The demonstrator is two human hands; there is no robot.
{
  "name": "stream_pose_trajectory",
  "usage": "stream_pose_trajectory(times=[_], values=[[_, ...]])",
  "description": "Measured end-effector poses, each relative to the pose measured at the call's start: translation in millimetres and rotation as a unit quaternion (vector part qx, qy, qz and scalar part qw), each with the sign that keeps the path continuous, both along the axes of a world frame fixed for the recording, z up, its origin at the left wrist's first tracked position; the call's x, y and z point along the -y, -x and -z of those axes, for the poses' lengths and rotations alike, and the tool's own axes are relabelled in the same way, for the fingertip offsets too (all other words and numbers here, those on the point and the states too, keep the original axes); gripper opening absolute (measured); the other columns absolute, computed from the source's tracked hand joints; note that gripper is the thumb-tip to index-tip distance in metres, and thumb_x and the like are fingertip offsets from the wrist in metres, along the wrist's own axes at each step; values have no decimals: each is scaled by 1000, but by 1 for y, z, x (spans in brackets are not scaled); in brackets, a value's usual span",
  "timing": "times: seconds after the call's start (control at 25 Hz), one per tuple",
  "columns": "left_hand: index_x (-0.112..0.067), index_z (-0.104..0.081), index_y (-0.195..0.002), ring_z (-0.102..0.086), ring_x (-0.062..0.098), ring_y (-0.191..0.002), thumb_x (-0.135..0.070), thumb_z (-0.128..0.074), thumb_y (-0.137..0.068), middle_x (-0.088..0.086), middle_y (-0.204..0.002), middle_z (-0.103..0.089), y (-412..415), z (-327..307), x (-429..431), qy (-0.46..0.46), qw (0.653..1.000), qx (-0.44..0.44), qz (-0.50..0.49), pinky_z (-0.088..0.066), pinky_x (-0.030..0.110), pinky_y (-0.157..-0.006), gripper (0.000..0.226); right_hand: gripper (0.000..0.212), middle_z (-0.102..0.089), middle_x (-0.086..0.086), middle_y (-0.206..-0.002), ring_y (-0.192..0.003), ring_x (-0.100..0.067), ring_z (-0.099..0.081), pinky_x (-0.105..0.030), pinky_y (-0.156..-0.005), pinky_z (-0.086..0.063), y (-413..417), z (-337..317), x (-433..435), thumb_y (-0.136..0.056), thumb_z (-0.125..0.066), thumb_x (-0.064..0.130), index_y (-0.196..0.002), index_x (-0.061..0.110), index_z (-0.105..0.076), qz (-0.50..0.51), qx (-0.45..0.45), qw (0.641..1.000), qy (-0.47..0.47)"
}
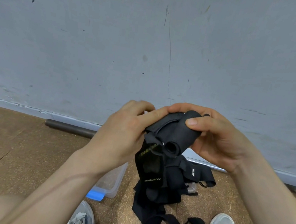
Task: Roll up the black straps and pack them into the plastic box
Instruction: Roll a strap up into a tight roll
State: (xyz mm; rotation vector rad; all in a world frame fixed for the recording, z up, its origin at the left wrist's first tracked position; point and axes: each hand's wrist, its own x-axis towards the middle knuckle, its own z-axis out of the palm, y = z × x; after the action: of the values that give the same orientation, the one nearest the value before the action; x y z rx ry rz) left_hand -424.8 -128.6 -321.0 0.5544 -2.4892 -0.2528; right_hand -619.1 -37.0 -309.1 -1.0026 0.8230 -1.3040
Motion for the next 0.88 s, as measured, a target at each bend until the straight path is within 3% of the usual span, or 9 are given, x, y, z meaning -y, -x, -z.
stream_pose_trajectory(times=[0.08, 0.16, 0.28, 0.36, 0.44, 0.56, 0.76, 0.88], values=[[-40, -58, -131, -51, 9, -91, -13, -51, -84, -10, -100, -52, 2, -2, -3, -143, 988, -54, -4, -46, 21, -77, 54, 44, -69, -16, -108, -98, -26, -67, -33, -81, -58, -1, 0, 1, -63, -73, 10, -107, 7, -69, 39, -5, 999, -12], [-37, -68, -116, -51, 8, -79, 4, -50, -78, -13, -91, -54, -5, -12, 0, -300, 947, -118, 2, -46, 20, -69, 59, 35, -68, -14, -104, -96, -24, -66, -32, -83, -57, -3, 1, 3, -66, -72, 5, -100, 10, -70, 107, -7, 994, -31], [-30, -66, -120, -55, 12, -69, -10, -66, -78, 3, -86, -60, -15, -24, -1, -454, 879, -111, 93, -48, 22, -64, 47, 35, -68, -8, -98, -84, -16, -68, -25, -74, -55, -7, 3, 6, -66, -78, 4, -98, 15, -70, 200, 8, 979, -39], [-30, -62, -123, -65, 19, -64, -21, -83, -75, 8, -89, -69, -5, -20, -12, -483, 864, -106, 95, -55, 25, -64, 53, 35, -68, -4, -92, -76, -11, -68, -21, -65, -55, -14, 4, 7, -67, -76, 12, -101, 14, -68, 231, 25, 972, -32], [-22, -65, -113, -72, 24, -68, -19, -79, -73, 8, -91, -73, 9, -11, -18, -489, 851, -187, 37, -60, 28, -66, 43, 24, -69, -1, -84, -74, -9, -67, -21, -62, -54, -23, 5, 7, -74, -70, 19, -97, 12, -68, 245, 45, 968, -31], [-16, -68, -106, -73, 27, -75, -17, -79, -76, 10, -93, -72, 14, -3, -16, -558, 789, -253, 48, -58, 28, -67, 32, 14, -70, -1, -82, -74, -10, -68, -23, -63, -54, -33, 7, 8, -84, -67, 24, -90, 12, -71, 273, 39, 960, -37], [-22, -66, -103, -68, 22, -61, -44, -71, -81, -3, -80, -69, 21, -5, -25, -564, 786, -253, 23, -54, 28, -58, 31, 15, -73, -5, -82, -76, -22, -72, -39, -72, -61, -41, 9, 9, -82, -74, 10, -96, 10, -71, 349, -4, 937, 1], [-18, -62, -99, -62, 17, -59, -44, -65, -87, -3, -78, -65, 22, -5, -24, -566, 785, -249, 36, -50, 24, -56, 29, 6, -72, -4, -75, -68, -18, -69, -31, -63, -58, -42, 9, 10, -87, -71, 14, -82, 14, -74, 372, -32, 928, -11]])
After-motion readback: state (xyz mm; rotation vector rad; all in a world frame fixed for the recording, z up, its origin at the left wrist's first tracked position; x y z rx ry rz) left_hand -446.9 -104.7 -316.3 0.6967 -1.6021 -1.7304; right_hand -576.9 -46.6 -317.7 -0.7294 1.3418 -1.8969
